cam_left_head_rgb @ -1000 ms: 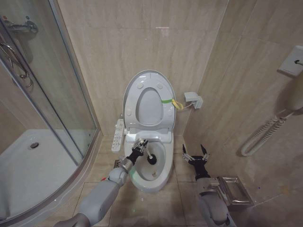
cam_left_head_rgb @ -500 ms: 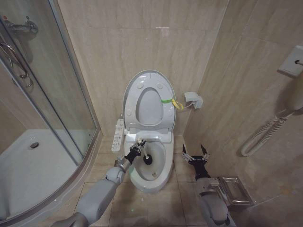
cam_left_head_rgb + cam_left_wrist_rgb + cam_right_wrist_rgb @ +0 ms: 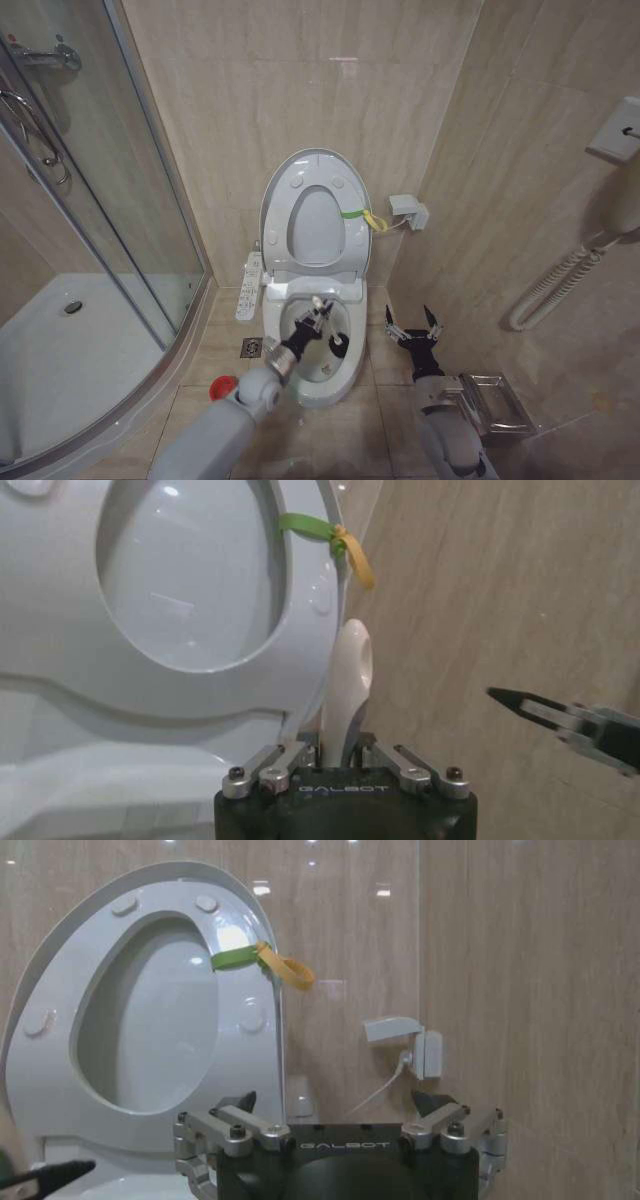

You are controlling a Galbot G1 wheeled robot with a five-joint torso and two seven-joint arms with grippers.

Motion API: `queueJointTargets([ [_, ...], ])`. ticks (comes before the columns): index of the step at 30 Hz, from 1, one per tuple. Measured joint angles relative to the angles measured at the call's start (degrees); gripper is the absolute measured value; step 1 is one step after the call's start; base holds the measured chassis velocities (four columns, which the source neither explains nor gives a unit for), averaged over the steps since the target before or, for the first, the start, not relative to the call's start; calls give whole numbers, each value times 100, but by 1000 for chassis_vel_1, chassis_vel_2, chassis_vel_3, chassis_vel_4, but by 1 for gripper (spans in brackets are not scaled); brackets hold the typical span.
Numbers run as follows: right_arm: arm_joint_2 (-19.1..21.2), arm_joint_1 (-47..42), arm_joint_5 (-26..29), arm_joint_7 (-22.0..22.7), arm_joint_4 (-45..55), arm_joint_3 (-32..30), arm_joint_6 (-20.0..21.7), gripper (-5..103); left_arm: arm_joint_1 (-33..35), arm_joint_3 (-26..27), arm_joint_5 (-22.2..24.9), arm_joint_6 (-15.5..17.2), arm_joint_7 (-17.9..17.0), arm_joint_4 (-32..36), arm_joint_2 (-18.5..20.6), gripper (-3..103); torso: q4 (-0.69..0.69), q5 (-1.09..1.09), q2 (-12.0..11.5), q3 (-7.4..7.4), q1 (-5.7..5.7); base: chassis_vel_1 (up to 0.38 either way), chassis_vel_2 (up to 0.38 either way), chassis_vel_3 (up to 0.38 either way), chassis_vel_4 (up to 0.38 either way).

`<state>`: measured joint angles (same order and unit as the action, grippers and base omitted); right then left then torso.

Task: Open the toilet lid, clean the toilet bowl with a toilet brush, close the toilet lid, and flush.

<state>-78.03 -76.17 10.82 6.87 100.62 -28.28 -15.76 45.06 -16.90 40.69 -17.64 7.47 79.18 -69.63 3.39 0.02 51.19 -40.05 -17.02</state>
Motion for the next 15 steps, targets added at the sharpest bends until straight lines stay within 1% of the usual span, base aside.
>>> queueJointTargets([
  [4,0,0,0,0,0,0,0,100,199,-2,-111,66,-110,118,74,20,1,-2,0,0,0,0,0,0,0],
  [9,0,0,0,0,0,0,0,100,352,104,-226,148,-147,41,227,20,3,-2,0,-1,0,0,0,0,0],
  [12,0,0,0,0,0,0,0,100,398,177,-289,246,-239,-73,334,20,4,-3,0,-1,0,0,0,0,0],
  [15,0,0,0,0,0,0,0,100,450,251,-299,451,-414,-88,526,20,4,-4,-1,-1,0,0,0,0,0],
])
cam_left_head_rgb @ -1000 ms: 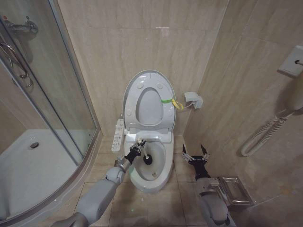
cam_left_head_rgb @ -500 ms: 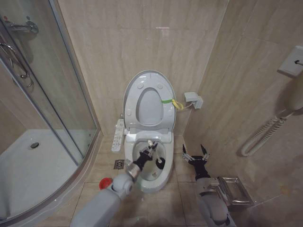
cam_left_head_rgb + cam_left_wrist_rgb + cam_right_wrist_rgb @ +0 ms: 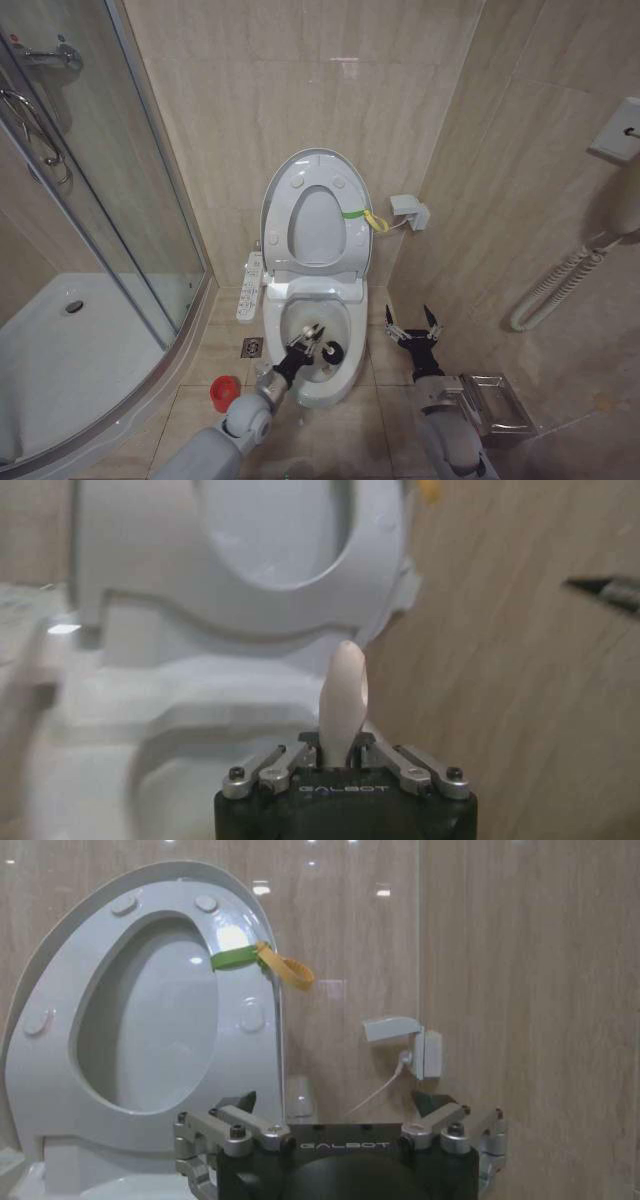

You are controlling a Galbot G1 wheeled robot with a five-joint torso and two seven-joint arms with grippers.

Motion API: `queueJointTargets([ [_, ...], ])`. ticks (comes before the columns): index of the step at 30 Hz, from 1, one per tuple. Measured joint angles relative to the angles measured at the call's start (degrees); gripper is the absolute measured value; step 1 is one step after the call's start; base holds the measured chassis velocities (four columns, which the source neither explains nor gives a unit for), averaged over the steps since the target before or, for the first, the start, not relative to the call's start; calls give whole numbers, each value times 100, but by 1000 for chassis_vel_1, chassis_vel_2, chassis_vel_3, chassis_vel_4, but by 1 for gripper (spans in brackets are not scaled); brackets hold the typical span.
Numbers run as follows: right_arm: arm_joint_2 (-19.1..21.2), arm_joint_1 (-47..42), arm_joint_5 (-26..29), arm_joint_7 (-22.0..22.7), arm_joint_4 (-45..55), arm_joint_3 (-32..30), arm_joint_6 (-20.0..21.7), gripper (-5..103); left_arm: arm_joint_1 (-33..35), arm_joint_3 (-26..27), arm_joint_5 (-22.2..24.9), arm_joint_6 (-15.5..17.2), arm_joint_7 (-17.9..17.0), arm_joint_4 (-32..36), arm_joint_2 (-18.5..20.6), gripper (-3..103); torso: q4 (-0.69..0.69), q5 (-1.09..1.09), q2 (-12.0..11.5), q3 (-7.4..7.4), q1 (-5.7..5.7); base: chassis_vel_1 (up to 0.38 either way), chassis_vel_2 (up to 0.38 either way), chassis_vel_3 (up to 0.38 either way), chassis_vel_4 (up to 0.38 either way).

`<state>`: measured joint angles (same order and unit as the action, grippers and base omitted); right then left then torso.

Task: Open the toilet lid, clean the toilet bowl with a toilet brush, close the toilet lid, and flush.

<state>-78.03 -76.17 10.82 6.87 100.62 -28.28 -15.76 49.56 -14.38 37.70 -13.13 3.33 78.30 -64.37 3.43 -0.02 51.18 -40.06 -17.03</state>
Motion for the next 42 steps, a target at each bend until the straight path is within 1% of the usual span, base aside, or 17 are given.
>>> queueJointTargets([
  [3,0,0,0,0,0,0,0,100,48,17,67,103,-125,82,171,19,0,0,-1,0,0,0,0,0,0],
  [6,0,0,0,0,0,0,0,100,175,13,272,228,-250,460,429,19,-2,0,-1,0,0,0,0,0,0],
  [8,0,0,0,0,0,0,0,100,204,12,303,233,-258,554,478,19,-2,1,-1,0,0,0,0,0,0],
  [12,0,0,0,0,0,0,0,100,272,12,373,62,-123,779,558,19,-2,1,-1,0,0,0,0,0,0],
  [14,0,0,0,0,0,0,0,100,362,-22,441,-59,11,1063,610,19,-2,2,-1,0,0,0,0,0,0],
  [17,0,0,0,0,0,0,0,100,408,-49,448,-85,73,1154,595,19,-3,3,0,0,0,0,0,0,0],
  [20,0,0,0,0,0,0,0,100,377,-52,458,-200,191,841,348,19,-4,3,0,0,0,0,0,0,0],
  [21,0,0,0,0,0,0,0,100,377,-52,458,-200,191,841,348,19,-4,3,0,0,0,0,0,0,0],
  [24,0,0,0,0,0,0,0,100,271,-36,455,-304,304,293,73,19,-3,3,0,0,0,0,0,0,0],
  [26,0,0,0,0,0,0,0,100,247,-39,449,-302,304,203,39,19,-3,3,-1,0,0,0,0,0,0],
  [29,0,0,0,0,0,0,0,100,80,-23,336,-309,306,-284,-102,19,-1,2,0,0,0,0,0,0,0],
  [32,0,0,0,0,0,0,0,100,-40,35,304,-322,306,-557,-153,19,1,0,-1,0,0,0,0,0,0],
  [36,0,0,0,0,0,0,0,100,-90,70,260,-293,227,-648,-36,19,1,-1,-1,0,-1,0,0,0,0],
  [38,0,0,0,0,0,0,0,100,-22,23,308,-223,186,-382,175,19,-2,1,-1,-1,-1,0,0,0,0],
  [39,0,0,0,0,0,0,0,100,-22,23,308,-223,186,-382,175,19,-2,1,-1,-1,-1,0,0,0,0],
  [41,0,0,0,1,0,0,0,100,107,-67,440,-132,116,68,445,19,-3,2,-1,0,-1,0,0,0,0],
  [42,0,0,0,1,0,0,0,100,107,-67,440,-132,116,68,445,19,-3,2,-1,0,-1,0,0,0,0],
])
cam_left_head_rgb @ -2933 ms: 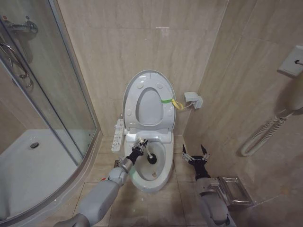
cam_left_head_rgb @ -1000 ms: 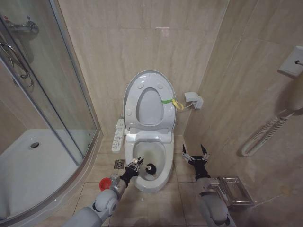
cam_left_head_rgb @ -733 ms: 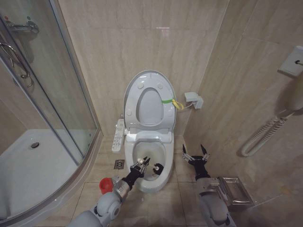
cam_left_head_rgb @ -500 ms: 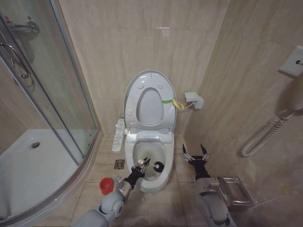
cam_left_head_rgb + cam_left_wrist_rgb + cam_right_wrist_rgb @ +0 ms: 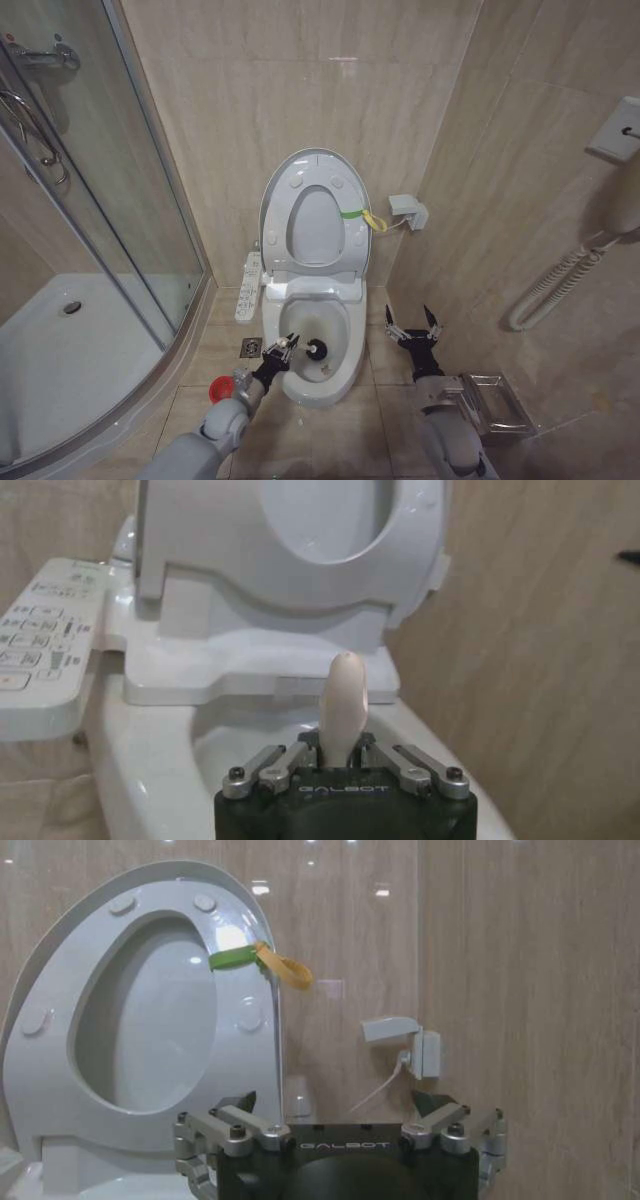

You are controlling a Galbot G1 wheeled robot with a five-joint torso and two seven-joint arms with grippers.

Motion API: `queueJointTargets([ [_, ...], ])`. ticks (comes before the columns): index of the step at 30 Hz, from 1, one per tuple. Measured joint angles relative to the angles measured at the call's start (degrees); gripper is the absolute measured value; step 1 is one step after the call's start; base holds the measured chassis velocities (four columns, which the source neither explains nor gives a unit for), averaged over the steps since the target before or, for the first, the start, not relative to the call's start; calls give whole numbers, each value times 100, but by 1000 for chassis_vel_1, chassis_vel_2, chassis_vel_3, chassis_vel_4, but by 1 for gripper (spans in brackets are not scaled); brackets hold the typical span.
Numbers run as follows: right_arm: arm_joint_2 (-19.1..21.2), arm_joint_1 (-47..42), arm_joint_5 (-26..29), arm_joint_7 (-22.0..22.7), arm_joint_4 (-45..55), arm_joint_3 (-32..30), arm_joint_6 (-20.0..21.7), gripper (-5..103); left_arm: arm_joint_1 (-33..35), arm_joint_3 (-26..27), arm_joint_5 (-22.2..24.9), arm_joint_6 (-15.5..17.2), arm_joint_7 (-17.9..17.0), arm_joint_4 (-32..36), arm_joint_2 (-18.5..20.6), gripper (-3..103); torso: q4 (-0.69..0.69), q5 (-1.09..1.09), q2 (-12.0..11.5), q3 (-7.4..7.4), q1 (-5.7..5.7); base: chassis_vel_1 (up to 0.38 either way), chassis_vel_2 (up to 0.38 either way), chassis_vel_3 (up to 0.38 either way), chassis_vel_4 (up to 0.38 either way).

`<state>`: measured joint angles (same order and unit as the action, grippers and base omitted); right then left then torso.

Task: Open the toilet lid, clean the toilet bowl with a toilet brush, close the toilet lid, and flush.

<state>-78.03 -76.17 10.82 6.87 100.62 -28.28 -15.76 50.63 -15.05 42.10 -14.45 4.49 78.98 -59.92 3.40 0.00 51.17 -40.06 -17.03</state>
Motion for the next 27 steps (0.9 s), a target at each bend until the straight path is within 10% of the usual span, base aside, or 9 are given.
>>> queueJointTargets([
  [8,0,0,0,-1,0,1,0,100,314,-271,707,454,-424,1303,401,19,-1,2,0,1,1,0,0,0,0],
  [27,0,0,0,-1,0,1,0,100,313,-181,525,906,-1081,978,960,19,3,-2,0,0,0,0,0,0,0],
])
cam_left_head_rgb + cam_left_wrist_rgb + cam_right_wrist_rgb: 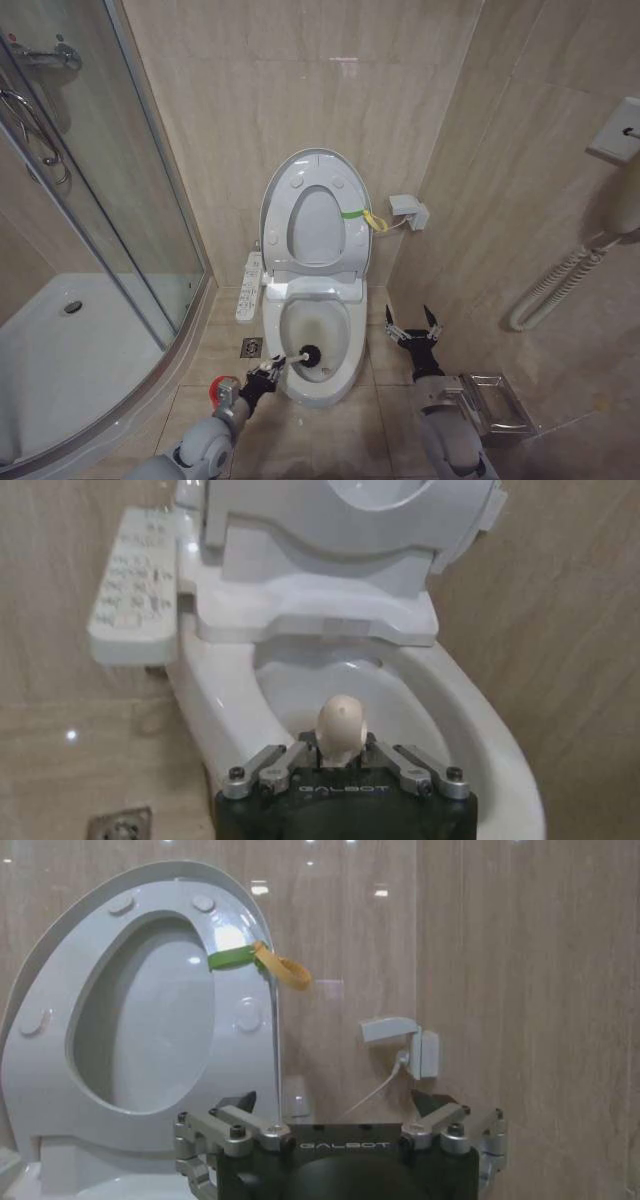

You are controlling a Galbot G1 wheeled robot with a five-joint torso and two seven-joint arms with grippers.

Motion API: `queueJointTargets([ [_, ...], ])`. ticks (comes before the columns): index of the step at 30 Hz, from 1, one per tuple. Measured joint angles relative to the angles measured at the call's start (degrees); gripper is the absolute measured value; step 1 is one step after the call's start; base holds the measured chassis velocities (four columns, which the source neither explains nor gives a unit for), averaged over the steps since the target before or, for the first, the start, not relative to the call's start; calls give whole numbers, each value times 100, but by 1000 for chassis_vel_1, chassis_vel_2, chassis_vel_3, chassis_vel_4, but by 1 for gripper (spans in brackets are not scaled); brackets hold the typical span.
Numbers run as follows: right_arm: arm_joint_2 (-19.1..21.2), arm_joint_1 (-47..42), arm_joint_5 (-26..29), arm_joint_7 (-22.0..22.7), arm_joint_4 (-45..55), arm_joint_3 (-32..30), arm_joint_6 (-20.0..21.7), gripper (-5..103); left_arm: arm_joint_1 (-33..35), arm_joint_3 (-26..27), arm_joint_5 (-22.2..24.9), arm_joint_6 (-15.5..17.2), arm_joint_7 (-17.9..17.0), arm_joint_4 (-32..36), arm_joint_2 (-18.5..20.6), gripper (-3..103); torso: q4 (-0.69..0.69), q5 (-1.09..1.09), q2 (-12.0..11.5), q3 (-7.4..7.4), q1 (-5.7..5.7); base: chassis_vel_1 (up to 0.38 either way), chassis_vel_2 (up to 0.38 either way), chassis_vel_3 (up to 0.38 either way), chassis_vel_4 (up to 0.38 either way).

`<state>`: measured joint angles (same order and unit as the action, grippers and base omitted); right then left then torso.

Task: Open the toilet lid, clean the toilet bowl with a toilet brush, close the toilet lid, and flush.

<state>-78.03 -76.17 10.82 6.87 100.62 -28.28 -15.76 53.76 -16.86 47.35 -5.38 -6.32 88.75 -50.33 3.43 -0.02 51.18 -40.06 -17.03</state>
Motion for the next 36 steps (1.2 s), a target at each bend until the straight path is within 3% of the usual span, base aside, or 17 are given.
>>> queueJointTargets([
  [6,0,0,0,0,0,0,0,100,-77,193,-288,-232,204,-224,6,19,-2,1,0,0,0,0,0,0,0],
  [8,0,0,0,0,0,0,0,100,-297,408,-427,-763,791,-975,-187,19,-1,0,0,0,0,0,0,0,0],
  [10,0,0,0,0,0,0,0,100,-461,527,-449,-1016,1158,-1454,-330,19,2,0,0,0,0,0,0,0,0],
  [15,0,0,0,0,0,0,0,100,-633,565,-381,-1208,1420,-1930,-534,19,2,1,0,0,0,0,0,0,0],
  [22,0,0,0,0,0,0,0,100,-606,573,-351,-1260,1434,-1866,-644,19,-4,5,0,-1,0,0,0,0,0],
  [31,0,0,0,0,0,0,0,100,-355,732,-1025,-1390,1210,-981,-474,19,-4,4,0,0,0,0,0,0,0],
  [36,0,0,0,0,0,0,0,100,-324,821,-1264,-1567,1268,-1017,-518,19,-4,3,0,0,0,0,0,0,0],
])
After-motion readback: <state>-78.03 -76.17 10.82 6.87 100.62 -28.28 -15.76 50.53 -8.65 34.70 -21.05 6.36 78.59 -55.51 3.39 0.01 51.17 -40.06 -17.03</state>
